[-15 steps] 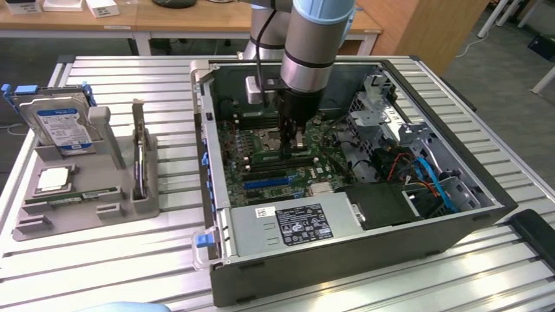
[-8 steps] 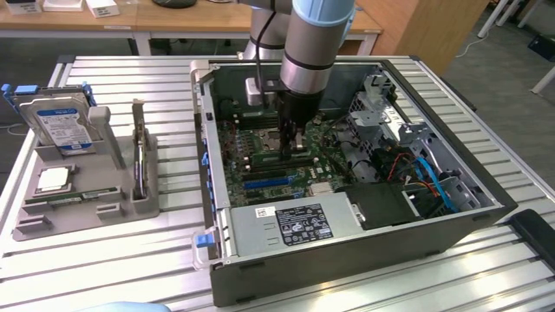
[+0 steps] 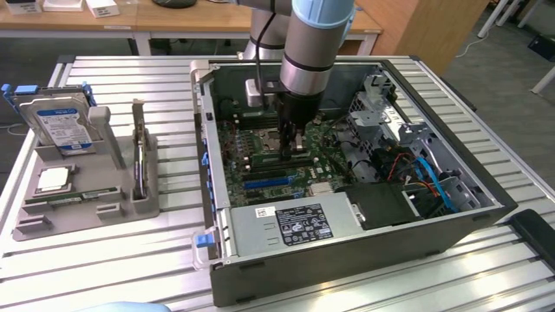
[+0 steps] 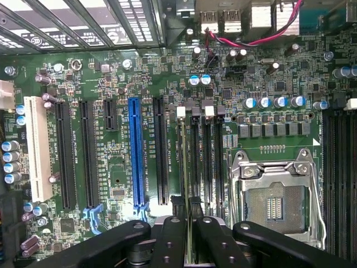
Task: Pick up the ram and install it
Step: 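Insert the ram into the slot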
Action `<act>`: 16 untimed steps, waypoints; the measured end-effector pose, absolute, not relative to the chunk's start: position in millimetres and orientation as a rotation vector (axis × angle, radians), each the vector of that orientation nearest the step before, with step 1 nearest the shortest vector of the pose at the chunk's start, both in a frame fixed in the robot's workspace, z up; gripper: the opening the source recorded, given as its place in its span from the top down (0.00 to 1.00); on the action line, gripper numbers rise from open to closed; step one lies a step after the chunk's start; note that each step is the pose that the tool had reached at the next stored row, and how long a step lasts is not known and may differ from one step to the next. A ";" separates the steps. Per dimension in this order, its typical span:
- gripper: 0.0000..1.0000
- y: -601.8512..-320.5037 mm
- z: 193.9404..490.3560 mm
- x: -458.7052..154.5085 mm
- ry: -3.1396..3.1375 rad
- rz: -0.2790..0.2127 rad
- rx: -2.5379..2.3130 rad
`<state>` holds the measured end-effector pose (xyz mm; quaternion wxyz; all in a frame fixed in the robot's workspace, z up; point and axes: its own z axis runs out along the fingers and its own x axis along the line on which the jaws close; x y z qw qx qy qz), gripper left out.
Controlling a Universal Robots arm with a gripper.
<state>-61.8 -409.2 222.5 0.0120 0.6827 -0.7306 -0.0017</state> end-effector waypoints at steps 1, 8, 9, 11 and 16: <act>0.87 -409.2 222.5 -61.8 -2.278 -0.005 2.129; 0.87 -409.2 222.5 -61.8 -2.273 -0.005 2.134; 0.87 -409.2 222.5 -61.8 -2.272 -0.005 2.135; 0.87 -409.2 221.2 -61.8 -2.273 -0.004 2.136; 0.87 -409.2 220.4 -61.8 -2.273 -0.004 2.136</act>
